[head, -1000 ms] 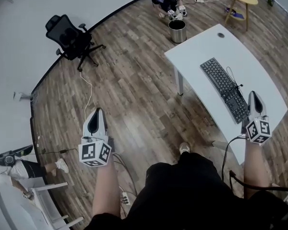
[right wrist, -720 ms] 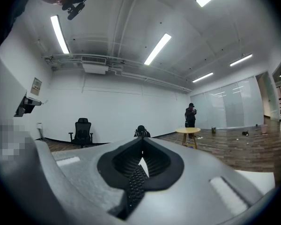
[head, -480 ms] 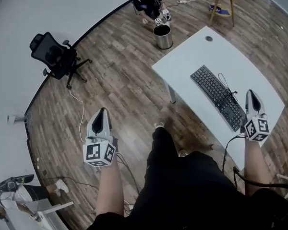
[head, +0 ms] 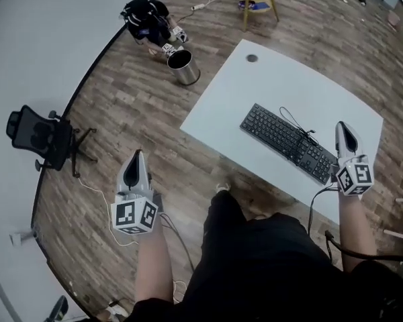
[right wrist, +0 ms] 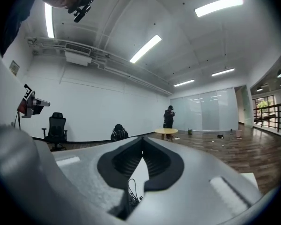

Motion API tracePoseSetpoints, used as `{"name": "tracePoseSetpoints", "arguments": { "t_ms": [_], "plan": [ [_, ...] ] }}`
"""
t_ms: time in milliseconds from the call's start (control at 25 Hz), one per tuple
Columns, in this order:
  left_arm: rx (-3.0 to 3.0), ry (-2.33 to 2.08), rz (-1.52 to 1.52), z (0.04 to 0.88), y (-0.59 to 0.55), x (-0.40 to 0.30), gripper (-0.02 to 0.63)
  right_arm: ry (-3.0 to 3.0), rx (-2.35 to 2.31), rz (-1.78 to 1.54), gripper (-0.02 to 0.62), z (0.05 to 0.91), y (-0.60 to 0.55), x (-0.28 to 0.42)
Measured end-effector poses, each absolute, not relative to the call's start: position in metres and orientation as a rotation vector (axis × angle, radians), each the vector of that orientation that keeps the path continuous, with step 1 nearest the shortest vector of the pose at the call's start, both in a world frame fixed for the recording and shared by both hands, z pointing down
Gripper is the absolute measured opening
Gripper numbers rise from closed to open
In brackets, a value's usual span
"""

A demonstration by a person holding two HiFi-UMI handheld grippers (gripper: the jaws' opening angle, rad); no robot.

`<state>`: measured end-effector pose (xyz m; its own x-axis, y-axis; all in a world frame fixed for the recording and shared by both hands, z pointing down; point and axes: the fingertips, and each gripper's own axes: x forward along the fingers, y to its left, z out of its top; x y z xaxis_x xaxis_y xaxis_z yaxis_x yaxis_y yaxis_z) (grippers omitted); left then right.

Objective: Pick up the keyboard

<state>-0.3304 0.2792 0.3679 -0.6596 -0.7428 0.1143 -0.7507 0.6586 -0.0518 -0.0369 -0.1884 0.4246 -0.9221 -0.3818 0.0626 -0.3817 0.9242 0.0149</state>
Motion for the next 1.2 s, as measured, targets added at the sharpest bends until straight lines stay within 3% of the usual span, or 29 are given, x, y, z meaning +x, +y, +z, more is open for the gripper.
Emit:
{"name": "tracePoseSetpoints", "arguments": {
  "t_ms": [320,680,1200],
  "plan": [
    [1.64,-2.577,0.234,0.372,0.161,-0.422,0.005,-2.879,0.973,0.046,0.002,0.44,-0.202,-0.018],
    [2.017,-2.279,0.231,0.395,0.031,-0.478,0.005,-2.678,1.381,0.059,0.002,0.441,-0.199,0.007],
    [2.295,-1.86,0.188,0.446,-0.077,-0.425,0.005,-2.454,1.571,0.044,0.002,0.434,-0.156,0.087]
  ]
}}
